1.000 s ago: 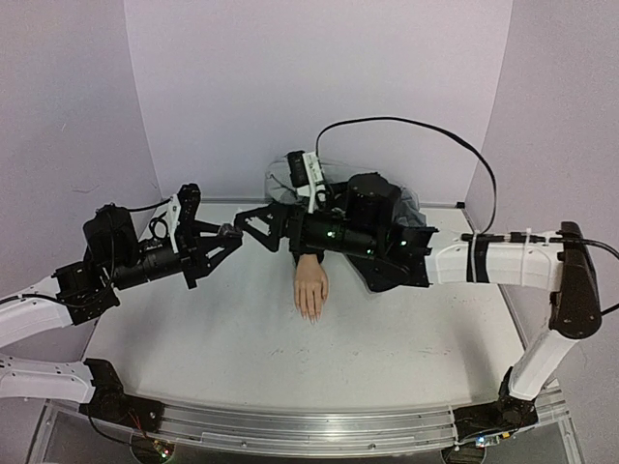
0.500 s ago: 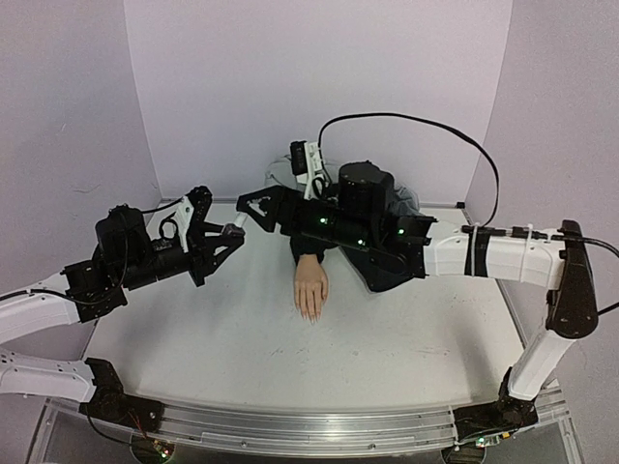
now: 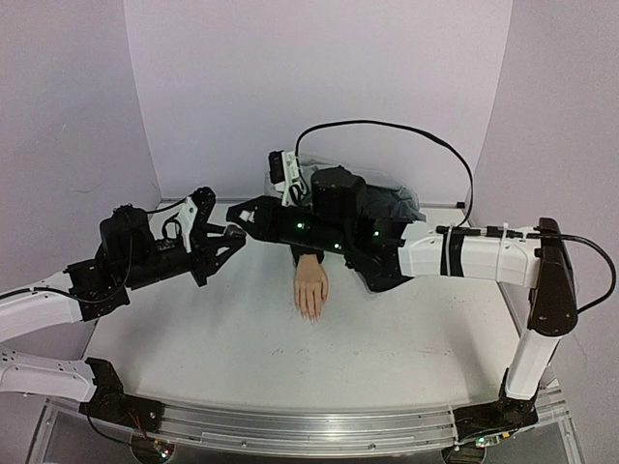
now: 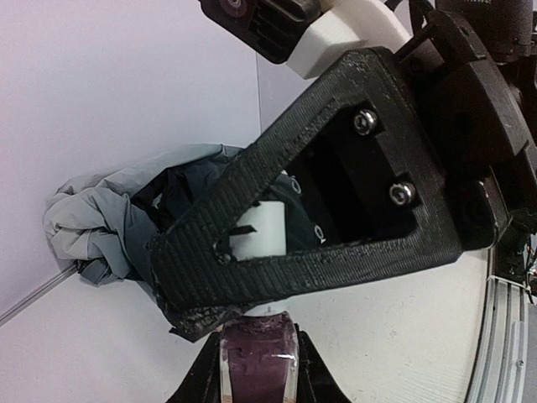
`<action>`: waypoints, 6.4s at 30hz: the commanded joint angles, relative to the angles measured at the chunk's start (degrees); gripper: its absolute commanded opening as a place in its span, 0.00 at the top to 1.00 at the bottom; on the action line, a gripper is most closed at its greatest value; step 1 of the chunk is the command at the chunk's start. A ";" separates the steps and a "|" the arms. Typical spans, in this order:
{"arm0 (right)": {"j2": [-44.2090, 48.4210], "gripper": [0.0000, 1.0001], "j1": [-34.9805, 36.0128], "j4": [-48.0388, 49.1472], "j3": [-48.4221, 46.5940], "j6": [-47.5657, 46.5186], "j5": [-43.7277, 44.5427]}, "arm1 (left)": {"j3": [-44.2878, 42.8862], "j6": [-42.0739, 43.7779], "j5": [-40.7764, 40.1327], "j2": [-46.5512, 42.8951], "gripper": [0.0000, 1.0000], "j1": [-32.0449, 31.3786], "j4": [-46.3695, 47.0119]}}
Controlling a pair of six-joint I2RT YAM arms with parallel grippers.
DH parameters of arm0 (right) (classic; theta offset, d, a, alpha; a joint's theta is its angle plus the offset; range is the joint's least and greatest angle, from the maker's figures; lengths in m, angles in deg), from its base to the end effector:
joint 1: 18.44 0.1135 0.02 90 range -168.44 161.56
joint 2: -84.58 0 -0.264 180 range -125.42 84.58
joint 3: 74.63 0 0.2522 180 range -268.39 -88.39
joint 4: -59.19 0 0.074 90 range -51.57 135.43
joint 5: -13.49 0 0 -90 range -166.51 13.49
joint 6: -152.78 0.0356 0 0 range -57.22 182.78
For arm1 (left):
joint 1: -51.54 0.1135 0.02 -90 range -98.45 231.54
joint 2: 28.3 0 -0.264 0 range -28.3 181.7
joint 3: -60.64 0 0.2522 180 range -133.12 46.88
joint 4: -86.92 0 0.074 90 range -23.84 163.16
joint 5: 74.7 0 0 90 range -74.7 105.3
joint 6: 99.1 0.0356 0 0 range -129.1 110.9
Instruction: Paint the nails
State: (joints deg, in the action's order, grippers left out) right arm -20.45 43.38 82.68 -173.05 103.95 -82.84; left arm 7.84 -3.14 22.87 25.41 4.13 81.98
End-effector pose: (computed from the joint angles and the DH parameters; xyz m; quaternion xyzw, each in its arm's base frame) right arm 0.2061 0.3929 0.3712 -0.1502 0.5772 0.6481 0.4736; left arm 0.1486 -0.1686 0.3111 0.3721 0.6419 -0.2824 0.6080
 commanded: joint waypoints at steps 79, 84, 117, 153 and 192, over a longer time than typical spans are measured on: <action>0.71 1.00 -4.98 46.63 17.64 -13.51 -48.67 | -6.71 -1.55 18.13 -0.59 1.00 0.13 -3.46; 4.67 0.52 -5.21 44.62 21.66 -10.21 -35.99 | -5.83 -0.25 12.82 -0.73 1.00 0.14 -3.44; 3.82 0.22 -11.63 5.99 5.08 1.42 -38.93 | -5.41 0.46 7.51 -1.00 1.00 0.13 -3.45; -0.52 0.59 -11.12 11.47 2.48 4.36 -43.67 | -5.46 0.33 8.42 -0.21 1.00 0.13 -3.41; 7.17 1.00 -10.41 11.61 6.31 3.26 -37.80 | -5.47 0.30 8.51 0.21 1.00 0.13 -3.47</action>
State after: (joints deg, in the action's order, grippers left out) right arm -17.90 32.65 89.91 -166.49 108.21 -121.03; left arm 5.26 -3.07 30.59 25.67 4.30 75.88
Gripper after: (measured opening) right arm 0.133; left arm 0.211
